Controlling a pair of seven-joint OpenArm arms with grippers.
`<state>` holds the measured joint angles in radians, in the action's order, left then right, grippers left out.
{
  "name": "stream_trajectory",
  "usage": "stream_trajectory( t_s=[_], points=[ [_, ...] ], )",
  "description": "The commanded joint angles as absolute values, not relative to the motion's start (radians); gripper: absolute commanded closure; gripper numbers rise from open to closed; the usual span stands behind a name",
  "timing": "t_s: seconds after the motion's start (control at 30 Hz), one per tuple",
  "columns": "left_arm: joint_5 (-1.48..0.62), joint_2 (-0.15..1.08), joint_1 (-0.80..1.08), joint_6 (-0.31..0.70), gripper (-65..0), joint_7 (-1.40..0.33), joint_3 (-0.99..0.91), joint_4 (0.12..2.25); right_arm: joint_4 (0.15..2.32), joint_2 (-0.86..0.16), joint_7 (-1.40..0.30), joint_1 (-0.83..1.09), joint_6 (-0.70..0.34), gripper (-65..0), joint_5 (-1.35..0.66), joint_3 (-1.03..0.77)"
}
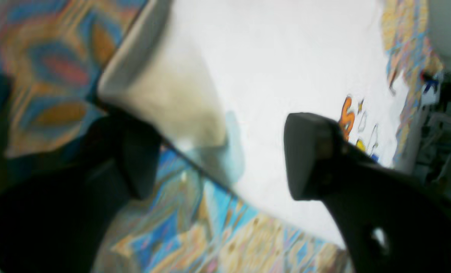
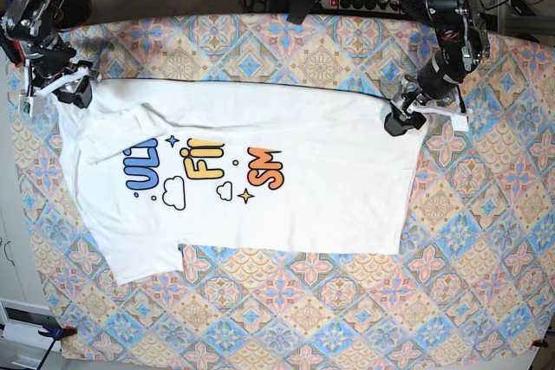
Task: Fold the T-shirt properly
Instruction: 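Fold the shirt's shoulder edge over toward the hem with both grippers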
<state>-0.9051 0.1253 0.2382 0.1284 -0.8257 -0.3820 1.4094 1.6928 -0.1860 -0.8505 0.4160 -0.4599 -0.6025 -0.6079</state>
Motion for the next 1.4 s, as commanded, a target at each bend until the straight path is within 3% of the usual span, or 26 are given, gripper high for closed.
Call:
stream_trajectory(
  t_s=[0.0, 0.1, 0.23, 0.27, 0.5, 0.7, 0.93, 1.37],
  points=[
    [-0.903, 0.125, 0.229, 0.125, -40.6, -0.840, -0.378, 1.400, 1.705, -0.203, -0.831, 0.421, -0.466, -23.9, -0.619, -0.631],
    [-0.905, 0.125, 0.206, 0.125, -28.9, -0.840, -0.340, 1.379, 1.702, -0.200, -0.835, 0.426, -0.466, -23.9, -0.619, -0.682],
    [-0.912, 0.127, 0.199, 0.125, -1.2, -0.840, -0.326, 1.379, 1.670, -0.199, -0.835, 0.437, -0.466, -23.9, -0.619, -0.736],
    [-0.912, 0.127, 0.199, 0.125, 0.0, -0.840, -0.326, 1.379, 1.658, -0.199, -0.835, 0.437, -0.466, -23.9, -0.619, -0.746],
    [-0.914, 0.133, 0.222, 0.125, 0.0, -0.840, -0.332, 1.379, 1.523, -0.200, -0.837, 0.437, -0.466, -25.0, -0.621, -0.762],
    [-0.914, 0.134, 0.242, 0.127, 0.0, -0.840, -0.334, 1.380, 1.460, -0.202, -0.837, 0.403, -0.466, -33.6, -0.621, -0.763],
    [-0.914, 0.136, 0.245, 0.127, 0.0, -0.840, -0.334, 1.380, 1.308, -0.203, -0.837, 0.295, -0.466, -29.9, -0.621, -0.763],
    [-0.912, 0.148, 0.245, 0.127, 0.0, -0.840, -0.332, 1.380, 1.122, -0.205, -0.837, 0.165, -0.466, -30.1, -0.621, -0.763]
  ],
)
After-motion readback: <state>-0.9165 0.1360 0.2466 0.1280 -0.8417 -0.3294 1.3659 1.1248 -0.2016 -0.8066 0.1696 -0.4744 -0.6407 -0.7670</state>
